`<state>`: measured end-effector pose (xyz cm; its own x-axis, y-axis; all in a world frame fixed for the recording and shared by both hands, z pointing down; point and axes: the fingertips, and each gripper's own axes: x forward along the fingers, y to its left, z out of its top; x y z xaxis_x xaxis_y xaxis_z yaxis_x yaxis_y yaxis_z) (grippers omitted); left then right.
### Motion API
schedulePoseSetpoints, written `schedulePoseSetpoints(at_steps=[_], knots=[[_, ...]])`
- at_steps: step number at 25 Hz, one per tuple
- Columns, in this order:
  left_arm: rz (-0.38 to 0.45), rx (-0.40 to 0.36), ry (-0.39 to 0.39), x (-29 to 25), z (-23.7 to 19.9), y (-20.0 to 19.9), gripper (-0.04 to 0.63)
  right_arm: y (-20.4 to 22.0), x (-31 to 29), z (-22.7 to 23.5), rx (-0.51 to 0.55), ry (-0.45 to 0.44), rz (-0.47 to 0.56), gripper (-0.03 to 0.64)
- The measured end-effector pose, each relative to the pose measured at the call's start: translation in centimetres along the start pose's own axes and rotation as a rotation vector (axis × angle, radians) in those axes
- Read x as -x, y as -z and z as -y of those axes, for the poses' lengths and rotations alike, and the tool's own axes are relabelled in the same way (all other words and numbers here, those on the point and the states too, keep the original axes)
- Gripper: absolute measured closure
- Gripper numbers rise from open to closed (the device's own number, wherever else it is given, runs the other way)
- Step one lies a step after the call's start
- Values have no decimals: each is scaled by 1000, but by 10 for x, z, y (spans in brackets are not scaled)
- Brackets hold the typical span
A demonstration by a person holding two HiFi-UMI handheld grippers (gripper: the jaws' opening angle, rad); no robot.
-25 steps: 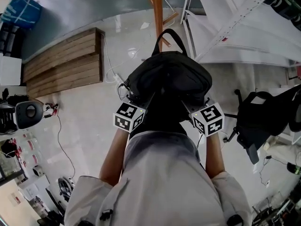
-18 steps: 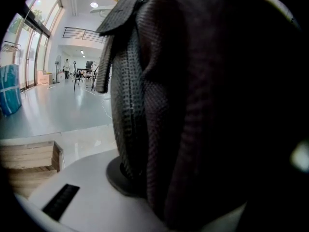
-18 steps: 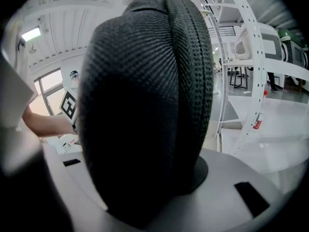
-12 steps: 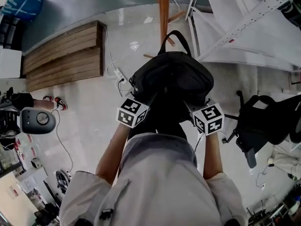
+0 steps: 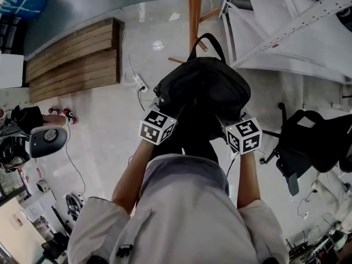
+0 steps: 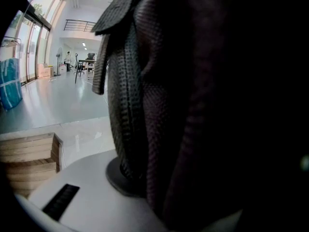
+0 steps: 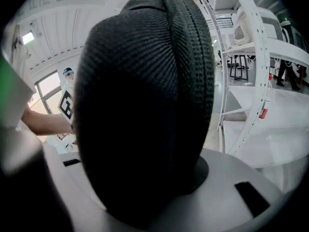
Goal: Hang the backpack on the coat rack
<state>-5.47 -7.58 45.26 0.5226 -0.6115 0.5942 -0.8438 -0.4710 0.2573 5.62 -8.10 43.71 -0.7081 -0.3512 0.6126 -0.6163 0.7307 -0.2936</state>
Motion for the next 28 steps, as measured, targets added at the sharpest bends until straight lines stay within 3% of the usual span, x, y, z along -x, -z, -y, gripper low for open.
schedulePoseSetpoints(at_steps=[28], knots=[[-115,20,28,-51,-37,38,482,31,-55,32,-102,-15,-81,457]])
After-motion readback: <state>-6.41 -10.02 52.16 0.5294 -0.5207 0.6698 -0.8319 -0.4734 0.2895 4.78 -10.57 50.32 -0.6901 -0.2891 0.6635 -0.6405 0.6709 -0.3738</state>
